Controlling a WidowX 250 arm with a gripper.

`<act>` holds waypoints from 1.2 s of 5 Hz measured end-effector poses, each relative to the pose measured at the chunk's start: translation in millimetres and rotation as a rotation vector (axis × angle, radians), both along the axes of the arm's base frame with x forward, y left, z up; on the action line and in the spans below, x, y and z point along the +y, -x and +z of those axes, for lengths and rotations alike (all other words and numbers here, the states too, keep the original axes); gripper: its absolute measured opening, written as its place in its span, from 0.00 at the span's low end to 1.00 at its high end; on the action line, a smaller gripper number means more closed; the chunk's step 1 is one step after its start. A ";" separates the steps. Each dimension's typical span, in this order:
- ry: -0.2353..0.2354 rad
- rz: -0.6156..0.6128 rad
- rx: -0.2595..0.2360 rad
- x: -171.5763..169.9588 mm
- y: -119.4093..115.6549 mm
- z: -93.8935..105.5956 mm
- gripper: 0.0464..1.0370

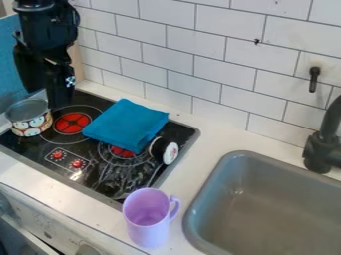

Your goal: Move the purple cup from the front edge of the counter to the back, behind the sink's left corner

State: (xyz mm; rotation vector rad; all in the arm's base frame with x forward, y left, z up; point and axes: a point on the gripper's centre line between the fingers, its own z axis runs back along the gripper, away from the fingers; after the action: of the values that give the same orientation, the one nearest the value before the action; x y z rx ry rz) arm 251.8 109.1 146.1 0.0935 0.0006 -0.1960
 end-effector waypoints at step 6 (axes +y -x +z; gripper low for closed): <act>0.070 -0.224 0.096 -131.7 20.9 -52.6 0.96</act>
State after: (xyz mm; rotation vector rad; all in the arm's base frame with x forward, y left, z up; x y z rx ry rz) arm 230.9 -22.6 93.5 0.0136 0.0789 -0.4236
